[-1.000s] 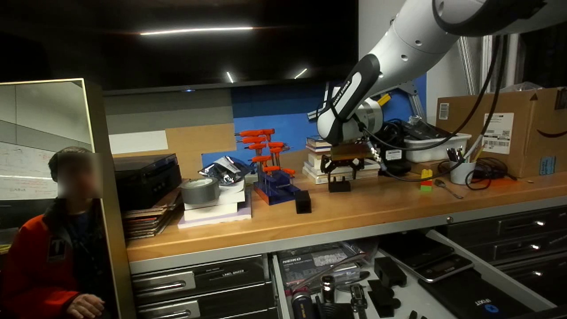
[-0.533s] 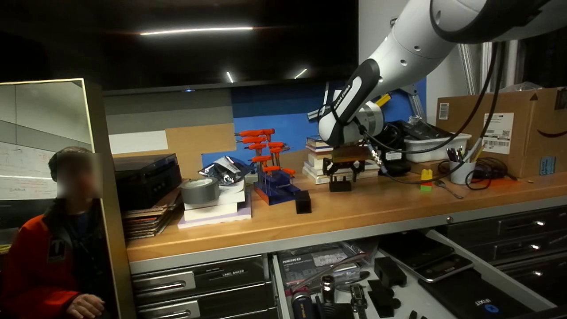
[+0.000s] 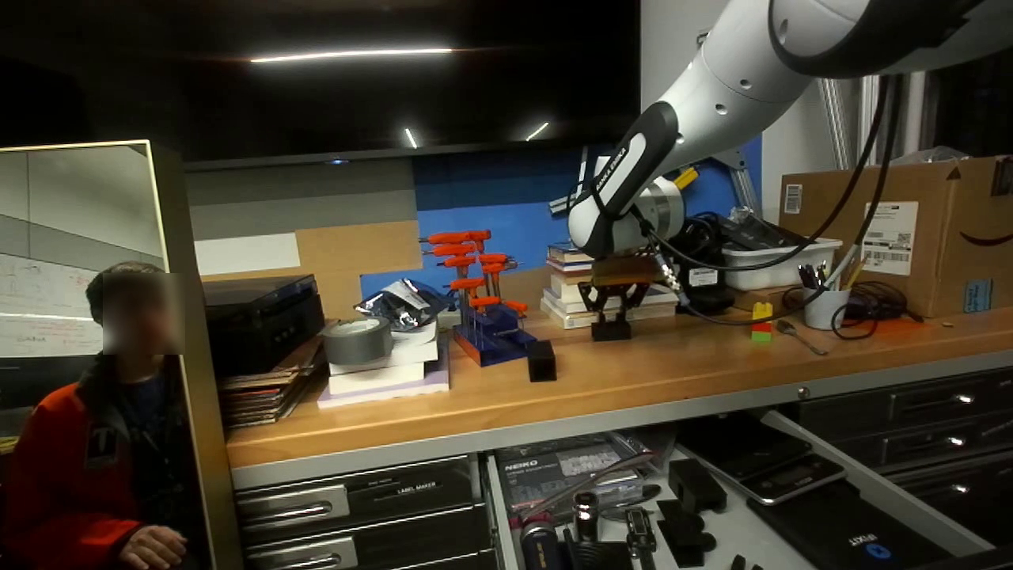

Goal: Put the black objects in the drawer, then close it

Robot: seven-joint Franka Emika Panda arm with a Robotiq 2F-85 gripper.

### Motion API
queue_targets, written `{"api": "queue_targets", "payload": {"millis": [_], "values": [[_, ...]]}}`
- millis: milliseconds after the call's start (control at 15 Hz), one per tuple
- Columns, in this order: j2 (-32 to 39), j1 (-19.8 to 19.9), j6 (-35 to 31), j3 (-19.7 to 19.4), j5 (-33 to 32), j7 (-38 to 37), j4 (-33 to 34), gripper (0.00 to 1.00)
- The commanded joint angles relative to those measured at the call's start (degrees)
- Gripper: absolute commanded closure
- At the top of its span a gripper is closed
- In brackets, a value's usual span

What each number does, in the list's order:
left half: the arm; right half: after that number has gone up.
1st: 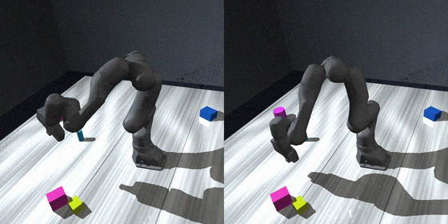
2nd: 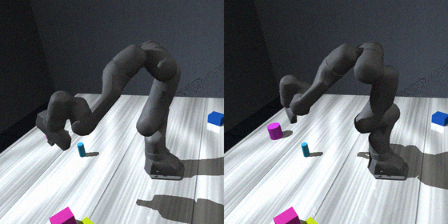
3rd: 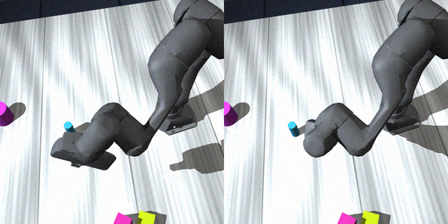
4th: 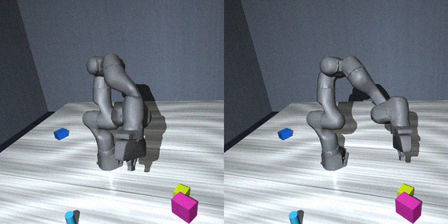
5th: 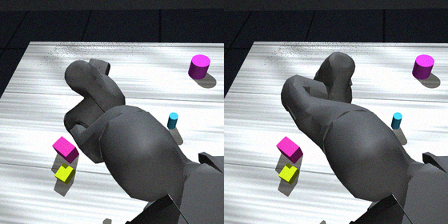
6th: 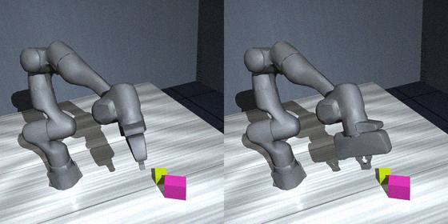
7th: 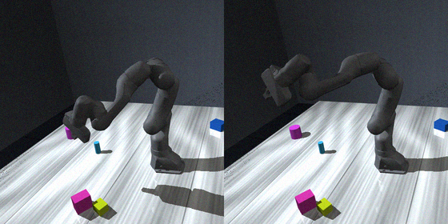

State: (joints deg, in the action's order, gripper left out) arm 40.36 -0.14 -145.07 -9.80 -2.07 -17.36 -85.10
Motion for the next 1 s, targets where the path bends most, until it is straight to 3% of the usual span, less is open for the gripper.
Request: {"api": "queue_targets", "payload": {"millis": [0, 267, 533, 933], "values": [[-1.2, 0.55, 6.99, 0.28, 0.63, -0.45, -0.18, 0.77], [-6.36, 3.06, 16.81, 3.44, 3.84, 3.85, -4.83, 0.77], [-13.25, 4.14, 24.28, 4.21, 6.12, 4.96, -11.8, 0.77], [-23.99, 3.27, 23.8, 3.16, 6.41, 1.34, -27.61, 0.77]]}}
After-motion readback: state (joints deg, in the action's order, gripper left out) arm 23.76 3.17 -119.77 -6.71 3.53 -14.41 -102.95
